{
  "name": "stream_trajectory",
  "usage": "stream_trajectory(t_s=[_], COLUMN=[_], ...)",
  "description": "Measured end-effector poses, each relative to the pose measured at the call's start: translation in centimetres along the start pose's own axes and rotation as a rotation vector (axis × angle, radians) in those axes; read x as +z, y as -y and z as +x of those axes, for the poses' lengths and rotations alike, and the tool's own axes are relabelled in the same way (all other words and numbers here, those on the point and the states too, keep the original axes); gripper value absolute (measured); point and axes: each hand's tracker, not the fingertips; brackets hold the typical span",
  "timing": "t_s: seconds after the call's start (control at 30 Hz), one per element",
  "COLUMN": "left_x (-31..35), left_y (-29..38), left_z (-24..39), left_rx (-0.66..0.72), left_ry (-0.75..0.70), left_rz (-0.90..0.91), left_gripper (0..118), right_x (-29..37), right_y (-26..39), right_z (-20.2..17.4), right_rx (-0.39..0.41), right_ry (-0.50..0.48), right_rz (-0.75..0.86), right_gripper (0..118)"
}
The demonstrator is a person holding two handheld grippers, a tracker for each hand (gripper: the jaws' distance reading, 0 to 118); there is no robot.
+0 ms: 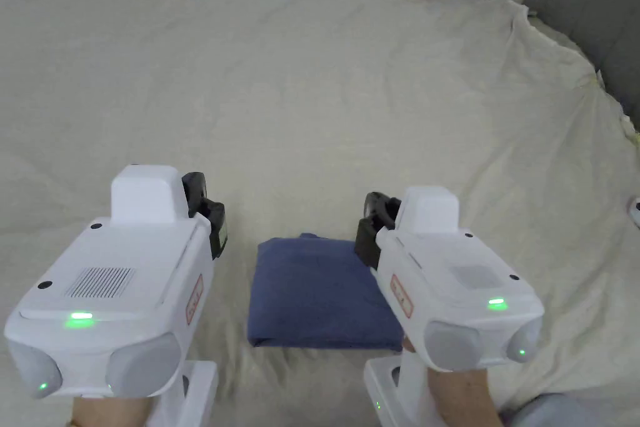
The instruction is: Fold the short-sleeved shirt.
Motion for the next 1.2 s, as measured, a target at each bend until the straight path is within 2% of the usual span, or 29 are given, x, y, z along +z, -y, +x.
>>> stream_trajectory(t_s=[0.1, 0.3, 0.4, 0.43, 0.47, 0.53, 0.57, 0.6, 0.67, 0.7, 0.83, 0.97, 1.03, 1.1, 1.2], left_x=[0.3, 0.3, -0.1, -0.4, -0.7, -2.3, -3.5, -5.0, -7.4, -9.0, -13.9, -17.1, -17.5, -17.0, -17.3], left_y=[0.4, 1.5, 1.6, 1.5, 1.4, 0.6, 0.2, 0.1, 0.1, 0.5, 3.1, 7.6, 9.1, 9.6, 9.8], left_z=[-0.9, -1.6, -1.8, -2.0, -2.2, -3.5, -4.3, -5.2, -6.5, -7.0, -7.4, -7.9, -7.8, -7.8, -7.8], left_rx=[0.026, 0.033, 0.047, 0.066, 0.103, 0.237, 0.322, 0.405, 0.48, 0.504, 0.506, 0.575, 0.581, 0.576, 0.684], left_ry=[-0.017, -0.025, -0.01, 0.007, 0.043, 0.114, 0.171, 0.248, 0.439, 0.483, 0.591, 0.673, 0.7, 0.753, 0.778], left_rz=[-0.019, -0.043, -0.057, -0.059, -0.07, -0.134, -0.193, -0.257, -0.34, -0.406, -0.681, -0.957, -0.996, -0.914, -0.908], left_gripper=[0, 0, 0, 7, 19, 84, 110, 118, 118, 118, 118, 118, 118, 117, 117], right_x=[-2.4, -4.1, -4.5, -4.4, -4.4, -4.5, -4.6, -4.5, -4.5, -4.5, -4.5, -4.4, -4.4, -4.5, -4.4], right_y=[3.8, 9.1, 10.6, 10.6, 10.5, 10.2, 10.2, 10.1, 9.9, 9.9, 9.8, 9.7, 9.6, 9.6, 9.5], right_z=[-1.1, -0.9, -0.5, -0.6, -0.7, -0.6, -0.3, -0.3, 0.0, 0.1, 0.0, 0.1, 0.0, 0.1, 0.1], right_rx=[0.074, 0.103, 0.081, 0.072, 0.069, 0.072, 0.07, 0.064, 0.048, 0.044, 0.036, 0.029, 0.026, 0.019, 0.022], right_ry=[-0.005, 0.022, 0.03, 0.037, 0.041, 0.043, 0.04, 0.035, 0.028, 0.026, 0.024, 0.018, 0.018, 0.016, 0.011], right_rz=[-0.11, -0.237, -0.259, -0.247, -0.247, -0.255, -0.258, -0.262, -0.268, -0.271, -0.277, -0.284, -0.285, -0.289, -0.291], right_gripper=[0, 0, 0, 0, 0, 0, 0, 0, 0, 0, 0, 0, 0, 0, 0])
